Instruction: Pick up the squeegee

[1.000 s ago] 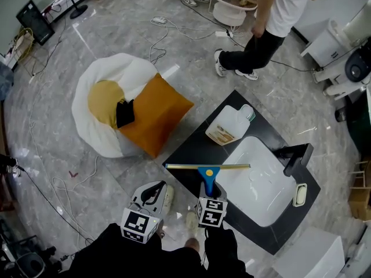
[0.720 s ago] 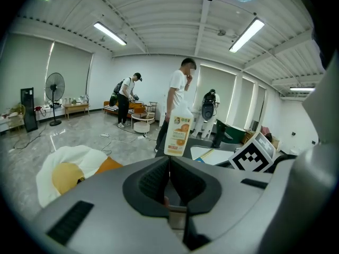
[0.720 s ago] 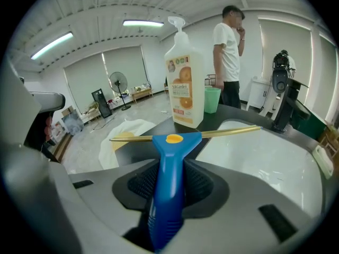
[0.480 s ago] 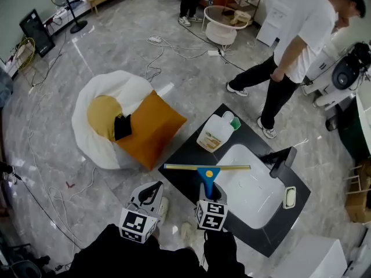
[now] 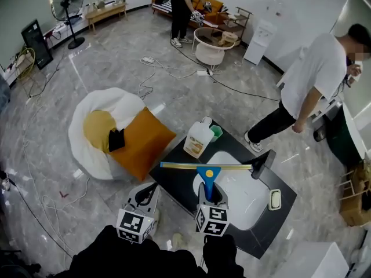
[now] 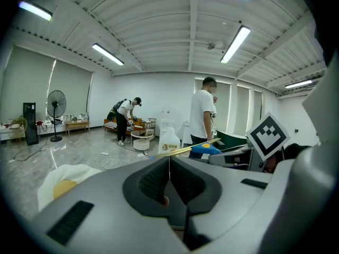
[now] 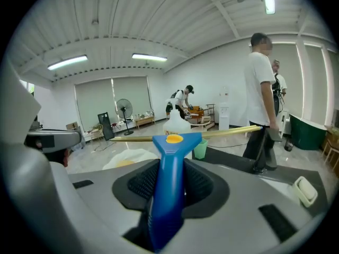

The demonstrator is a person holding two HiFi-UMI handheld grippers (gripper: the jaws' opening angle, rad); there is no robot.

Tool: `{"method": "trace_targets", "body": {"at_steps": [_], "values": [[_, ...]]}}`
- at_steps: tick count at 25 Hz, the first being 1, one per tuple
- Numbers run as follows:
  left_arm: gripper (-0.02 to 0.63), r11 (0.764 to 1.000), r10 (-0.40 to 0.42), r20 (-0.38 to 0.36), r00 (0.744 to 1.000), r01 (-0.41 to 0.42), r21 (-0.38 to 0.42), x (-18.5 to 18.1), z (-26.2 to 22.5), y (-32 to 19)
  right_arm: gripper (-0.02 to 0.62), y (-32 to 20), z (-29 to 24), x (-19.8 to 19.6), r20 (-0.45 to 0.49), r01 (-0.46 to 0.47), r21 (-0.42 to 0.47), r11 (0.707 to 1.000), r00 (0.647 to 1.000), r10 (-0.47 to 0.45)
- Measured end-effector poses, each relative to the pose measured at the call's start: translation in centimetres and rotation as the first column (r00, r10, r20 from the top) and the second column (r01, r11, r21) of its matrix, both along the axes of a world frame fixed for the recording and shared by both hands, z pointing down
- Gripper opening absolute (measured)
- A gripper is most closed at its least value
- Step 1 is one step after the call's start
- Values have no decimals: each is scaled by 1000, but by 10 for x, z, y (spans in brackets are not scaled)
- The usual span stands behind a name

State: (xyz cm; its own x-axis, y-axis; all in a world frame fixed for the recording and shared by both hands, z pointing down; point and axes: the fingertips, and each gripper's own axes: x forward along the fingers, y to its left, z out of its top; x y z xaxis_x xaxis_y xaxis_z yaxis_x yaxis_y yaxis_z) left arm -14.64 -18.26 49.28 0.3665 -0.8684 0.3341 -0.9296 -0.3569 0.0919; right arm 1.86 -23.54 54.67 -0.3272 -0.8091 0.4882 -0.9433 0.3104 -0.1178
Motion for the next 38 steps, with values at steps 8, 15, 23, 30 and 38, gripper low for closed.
{"method": "trace_targets", "body": {"at_steps": [8, 15, 23, 30, 38], "values": [[25, 997, -14, 4, 1000, 14, 71, 33, -33, 34, 143, 46, -54, 40, 23, 7, 105, 994, 1000, -9], [25, 994, -33, 17, 999, 31, 109, 63, -50, 74, 143, 97, -77, 74, 29, 19, 155, 988, 999, -24], [25, 991, -61, 27, 998, 57, 119, 93, -55, 116, 143, 146, -81, 113, 23, 46, 161, 986, 998, -50], [25, 991, -77, 33, 996, 73, 114, 107, -53, 135, 143, 171, -75, 127, 30, 73, 147, 986, 997, -78], [25, 991, -82, 41, 996, 77, 114, 116, -52, 138, 143, 173, -74, 133, 32, 82, 152, 985, 996, -88]]}}
